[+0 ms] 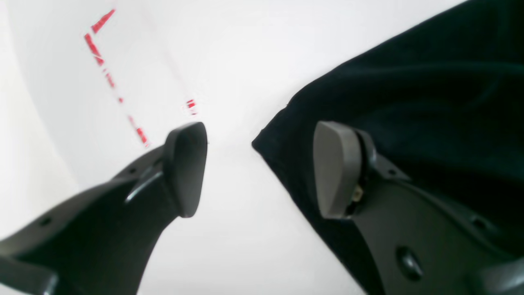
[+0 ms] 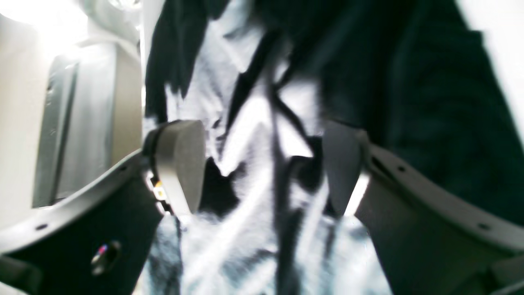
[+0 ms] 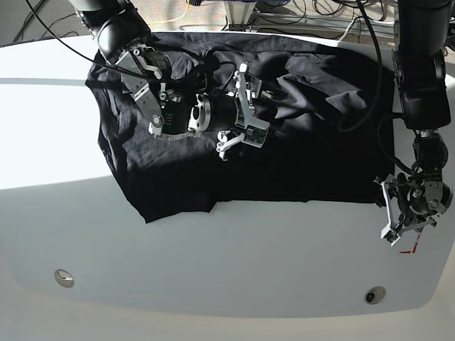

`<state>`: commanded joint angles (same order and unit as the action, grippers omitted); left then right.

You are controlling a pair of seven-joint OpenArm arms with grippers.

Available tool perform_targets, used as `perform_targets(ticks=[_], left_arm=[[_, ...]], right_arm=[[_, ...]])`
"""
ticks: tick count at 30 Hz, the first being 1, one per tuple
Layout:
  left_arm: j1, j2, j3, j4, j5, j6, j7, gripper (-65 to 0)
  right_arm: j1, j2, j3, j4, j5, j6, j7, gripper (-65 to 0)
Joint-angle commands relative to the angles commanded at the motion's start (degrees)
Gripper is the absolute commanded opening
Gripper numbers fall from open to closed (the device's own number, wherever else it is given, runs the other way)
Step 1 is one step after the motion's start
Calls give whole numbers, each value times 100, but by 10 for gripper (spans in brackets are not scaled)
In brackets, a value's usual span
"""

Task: Layout the t-shirt on the table in an organized manner, then fold the t-shirt properly
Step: 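Release the fabric and move the right gripper to the collar corner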

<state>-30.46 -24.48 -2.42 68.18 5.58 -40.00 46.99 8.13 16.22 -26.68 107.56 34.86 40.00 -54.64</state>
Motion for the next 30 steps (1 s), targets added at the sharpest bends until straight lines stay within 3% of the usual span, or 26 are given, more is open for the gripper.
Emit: perform_targets(ticks=[5, 15, 21, 27, 30], left_arm=[[378, 18, -396, 1204, 0, 0, 642, -275], [1442, 176, -747, 2998, -18, 0, 1213, -275], [2382, 633, -1477, 3903, -18, 0, 1266, -275], [3112, 905, -1881, 4352, -18, 0, 1503, -275], [3305, 1055, -2171, 4457, -35, 0, 1767, -275]], right_arm=[[-387, 404, 738, 220, -9, 0, -44, -214], [-1530, 686, 2769, 624, -9, 0, -44, -214], [-2224, 659, 4009, 668, -9, 0, -44, -241], [-2778, 642, 4580, 677, -9, 0, -44, -304], [-2892, 642, 4721, 668, -26, 0, -44, -295]])
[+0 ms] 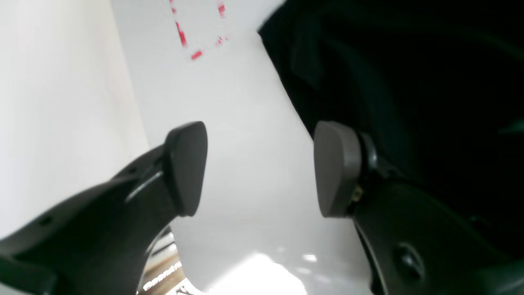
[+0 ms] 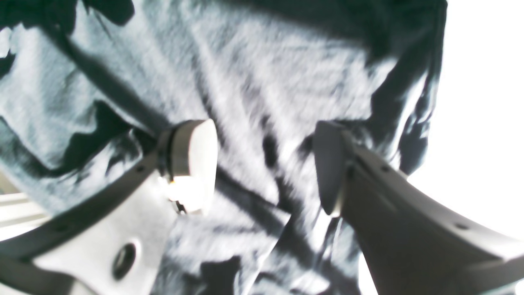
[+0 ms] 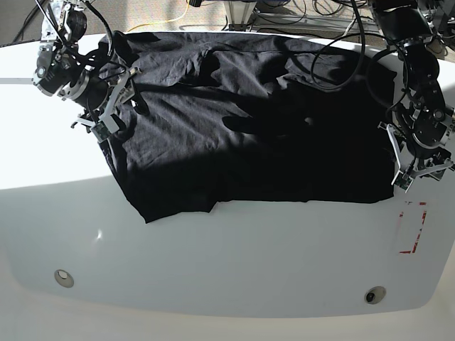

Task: Layout the t-shirt on the table in an organized manner, then fold the t-shirt properly
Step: 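Release the fabric and move the right gripper to the collar corner, then grasp both collar-side corners of the shirt with both grippers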

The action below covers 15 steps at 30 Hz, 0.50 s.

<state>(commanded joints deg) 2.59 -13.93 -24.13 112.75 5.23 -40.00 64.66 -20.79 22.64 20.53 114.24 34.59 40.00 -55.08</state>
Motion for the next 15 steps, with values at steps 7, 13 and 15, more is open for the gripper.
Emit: perform_targets(ticks=[7, 13, 15], left_arm=[[387, 202, -897, 70, -554, 0, 396, -275], [730, 167, -1310, 62, -1301, 0, 475, -274], [905, 167, -1354, 62, -1459, 0, 475, -274]], right_arm=[[-273, 0, 105, -9, 9, 0, 0, -243], [-290, -9, 79, -26, -9, 0, 0, -243], [-299, -9, 79, -26, -9, 0, 0, -241]])
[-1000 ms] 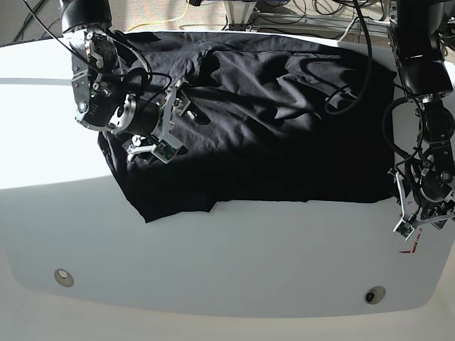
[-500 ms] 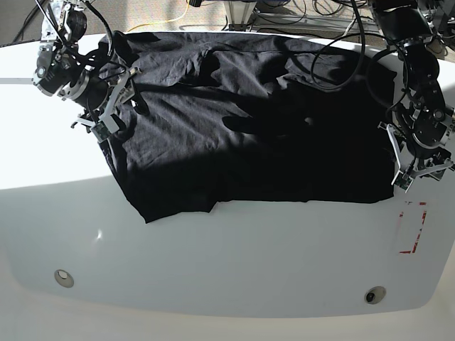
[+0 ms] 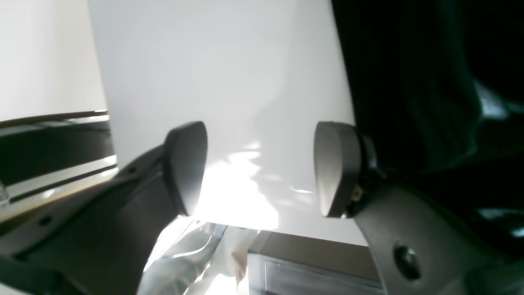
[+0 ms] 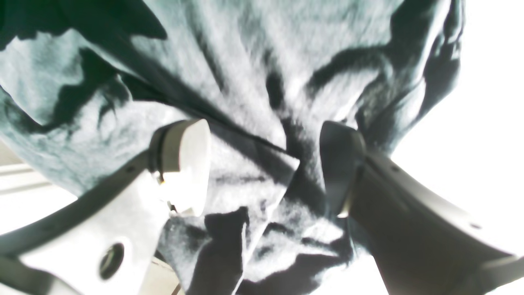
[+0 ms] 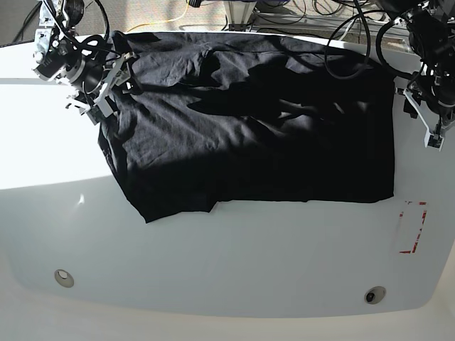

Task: Layout the t-shirt on the table in an organized manner, then fold the t-shirt properly
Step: 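Grasp both collar-side corners of the shirt with both grippers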

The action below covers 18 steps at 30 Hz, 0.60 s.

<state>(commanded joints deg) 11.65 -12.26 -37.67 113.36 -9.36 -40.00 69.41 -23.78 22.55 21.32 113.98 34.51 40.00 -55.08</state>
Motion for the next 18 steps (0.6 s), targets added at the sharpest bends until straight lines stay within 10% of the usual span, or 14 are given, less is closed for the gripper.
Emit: perform_targets(ticks=[18], left_arm=[[800, -88, 721, -35, -607, 0, 0, -274]], right_arm=[[53, 0, -255, 0, -9, 0, 0, -239]])
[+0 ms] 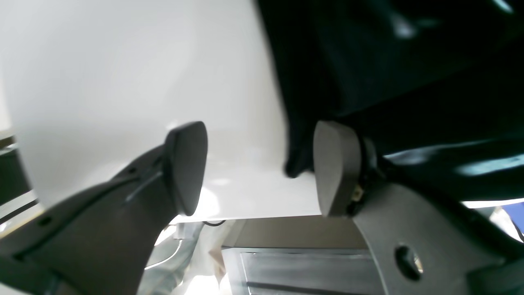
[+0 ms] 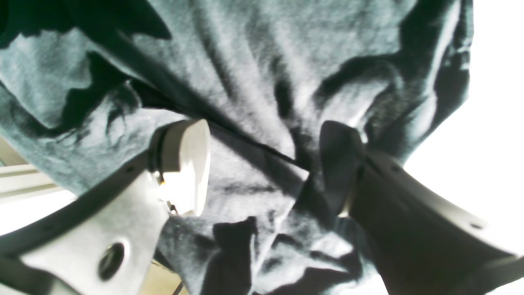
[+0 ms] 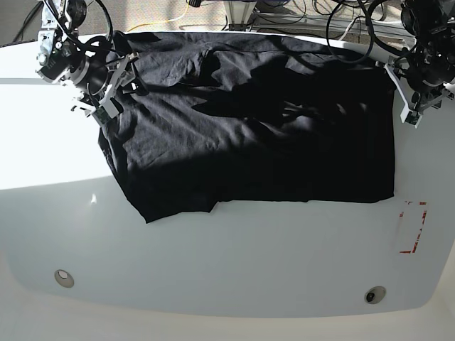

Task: Layout the t-shirt on the table in an organized manner, then fold the t-shirt properly
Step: 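Grasp both collar-side corners of the shirt with both grippers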

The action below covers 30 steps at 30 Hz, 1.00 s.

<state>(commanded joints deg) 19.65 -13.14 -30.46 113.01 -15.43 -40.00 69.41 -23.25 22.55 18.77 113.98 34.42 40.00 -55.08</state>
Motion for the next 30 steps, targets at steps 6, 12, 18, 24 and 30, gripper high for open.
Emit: perform_targets(ticks=[6, 12, 18, 24, 30], left_arm=[[-18, 9, 290, -18, 35, 0, 0, -274], [-35, 9, 360, -26, 53, 0, 0, -274], [-141, 9, 651, -158, 633, 0, -9, -274], [-229, 18, 765, -343, 800, 0, -9, -274], [-273, 9, 782, -747, 809, 0, -9, -274]], right_arm=[[0, -123, 9, 0, 0, 0, 0, -239], [0, -167, 18, 0, 0, 0, 0, -239], [-9, -167, 18, 0, 0, 0, 0, -239], [0, -185, 18, 0, 0, 0, 0, -239], [0, -185, 18, 0, 26, 0, 0, -239]])
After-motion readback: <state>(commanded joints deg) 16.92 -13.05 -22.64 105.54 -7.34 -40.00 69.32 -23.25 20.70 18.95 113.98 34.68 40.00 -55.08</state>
